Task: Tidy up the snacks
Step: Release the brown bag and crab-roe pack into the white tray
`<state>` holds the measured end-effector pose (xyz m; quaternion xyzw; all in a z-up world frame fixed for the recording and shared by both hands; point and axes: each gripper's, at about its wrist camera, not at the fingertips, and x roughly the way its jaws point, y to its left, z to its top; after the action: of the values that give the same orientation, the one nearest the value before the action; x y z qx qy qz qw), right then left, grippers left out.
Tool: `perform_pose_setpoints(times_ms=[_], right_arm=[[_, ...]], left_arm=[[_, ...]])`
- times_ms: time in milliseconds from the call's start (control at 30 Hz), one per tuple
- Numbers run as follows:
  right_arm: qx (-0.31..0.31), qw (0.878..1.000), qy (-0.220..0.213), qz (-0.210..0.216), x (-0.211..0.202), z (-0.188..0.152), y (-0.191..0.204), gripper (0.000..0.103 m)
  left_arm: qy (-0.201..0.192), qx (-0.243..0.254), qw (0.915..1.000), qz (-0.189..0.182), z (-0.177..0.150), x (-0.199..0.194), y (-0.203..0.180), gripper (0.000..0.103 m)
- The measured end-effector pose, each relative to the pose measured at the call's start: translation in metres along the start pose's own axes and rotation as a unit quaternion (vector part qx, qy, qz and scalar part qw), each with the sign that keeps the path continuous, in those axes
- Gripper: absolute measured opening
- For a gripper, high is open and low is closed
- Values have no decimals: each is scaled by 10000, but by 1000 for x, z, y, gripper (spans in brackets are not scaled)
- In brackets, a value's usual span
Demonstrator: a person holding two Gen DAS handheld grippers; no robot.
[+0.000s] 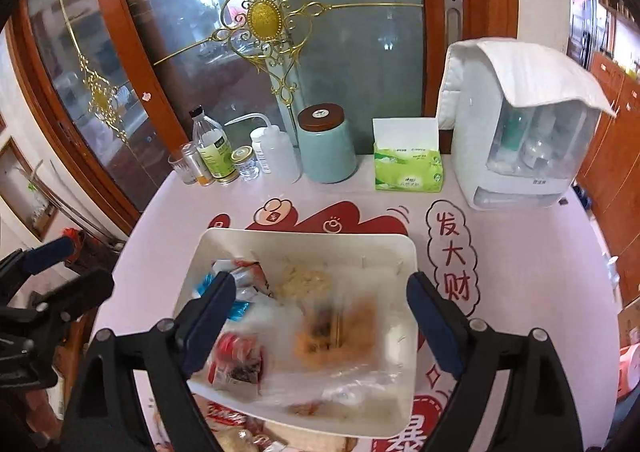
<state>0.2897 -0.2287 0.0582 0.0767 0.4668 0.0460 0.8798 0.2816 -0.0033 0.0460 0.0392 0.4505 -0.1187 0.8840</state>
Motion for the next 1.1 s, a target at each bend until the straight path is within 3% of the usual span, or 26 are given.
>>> perform_pose_setpoints(times_ms=[200, 600, 900, 1100], right_arm=[[-158, 9998, -105, -19, -5, -9, 8, 95], [-394, 9989, -206, 129, -41, -42, 28, 95], [-451, 9972, -521, 290, -82, -83, 36, 95], [-466, 9975, -216, 495, -97, -118, 36, 95]], left_arm=[[72, -104, 9999, 39, -19, 3, 10, 94], [-67, -274, 9994, 213, -58, -45, 23, 94], [-36, -411, 9980, 478, -113, -85, 33, 94], [54, -320, 9973, 653, -165, -102, 31, 94]])
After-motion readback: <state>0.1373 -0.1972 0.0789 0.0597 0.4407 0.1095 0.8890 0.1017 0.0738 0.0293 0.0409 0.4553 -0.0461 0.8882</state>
